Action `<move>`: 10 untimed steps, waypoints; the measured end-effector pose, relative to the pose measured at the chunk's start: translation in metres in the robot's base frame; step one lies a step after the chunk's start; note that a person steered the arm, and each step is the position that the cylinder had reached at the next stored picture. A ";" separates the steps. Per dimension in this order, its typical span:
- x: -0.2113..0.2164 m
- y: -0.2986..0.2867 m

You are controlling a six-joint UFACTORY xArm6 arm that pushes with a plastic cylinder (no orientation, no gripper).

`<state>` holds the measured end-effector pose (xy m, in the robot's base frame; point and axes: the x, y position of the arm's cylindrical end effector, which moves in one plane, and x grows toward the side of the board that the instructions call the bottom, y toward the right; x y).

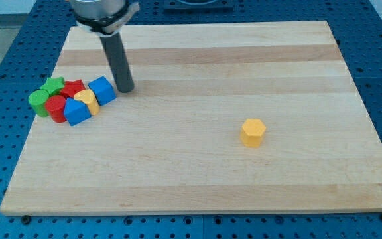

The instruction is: Move the yellow hexagon to the top center of the board

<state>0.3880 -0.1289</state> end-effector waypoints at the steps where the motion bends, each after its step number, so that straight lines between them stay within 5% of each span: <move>1: 0.019 0.079; 3: 0.119 0.061; 6: 0.144 0.078; 8: 0.155 0.184; 10: 0.116 0.251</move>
<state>0.5042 0.1218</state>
